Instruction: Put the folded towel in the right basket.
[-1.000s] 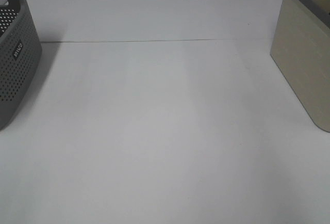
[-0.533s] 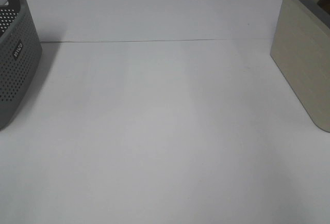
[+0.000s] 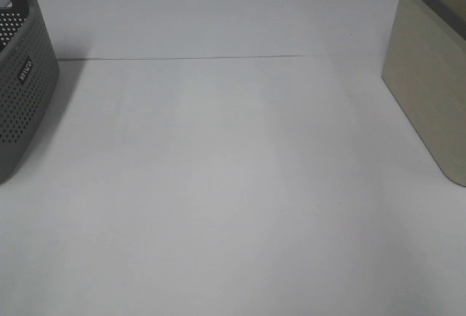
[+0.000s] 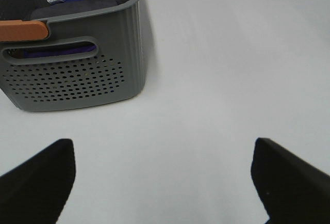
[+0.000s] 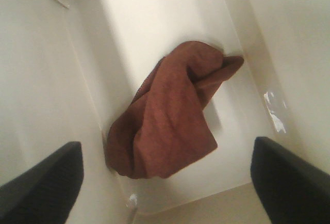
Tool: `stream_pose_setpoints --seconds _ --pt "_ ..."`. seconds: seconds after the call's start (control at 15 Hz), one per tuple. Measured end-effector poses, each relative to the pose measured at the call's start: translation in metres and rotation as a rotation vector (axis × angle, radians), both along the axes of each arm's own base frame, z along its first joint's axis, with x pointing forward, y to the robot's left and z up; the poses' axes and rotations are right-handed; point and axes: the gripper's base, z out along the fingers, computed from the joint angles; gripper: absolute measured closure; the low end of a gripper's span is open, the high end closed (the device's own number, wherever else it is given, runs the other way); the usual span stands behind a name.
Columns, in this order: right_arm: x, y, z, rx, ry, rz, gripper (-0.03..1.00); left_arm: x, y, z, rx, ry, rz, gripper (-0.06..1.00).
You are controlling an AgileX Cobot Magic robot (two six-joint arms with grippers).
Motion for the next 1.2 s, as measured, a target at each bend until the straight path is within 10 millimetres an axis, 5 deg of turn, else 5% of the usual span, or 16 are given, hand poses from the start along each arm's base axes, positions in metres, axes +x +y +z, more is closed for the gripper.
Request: stream_pose_setpoints --seconds 0.47,0.73,1.0,1.2 --pt "-0.03 0.038 0.068 0.182 -0.226 0.155 0.08 0.0 0.0 0.0 0.0 0.0 0.0 0.07" --pt "-0.05 0.094 0.103 0.131 -0.294 0.316 0.08 0.0 0.0 0.0 0.0 0.0 0.0 0.07" --pt "-0.074 0.138 0.117 0.067 -0.306 0.44 0.08 0.0 0.0 0.0 0.0 0.0 0.0 0.07" --pt "-0.106 0.141 0.104 0.059 -0.239 0.426 0.08 0.0 0.0 0.0 0.0 0.0 0.0 0.07"
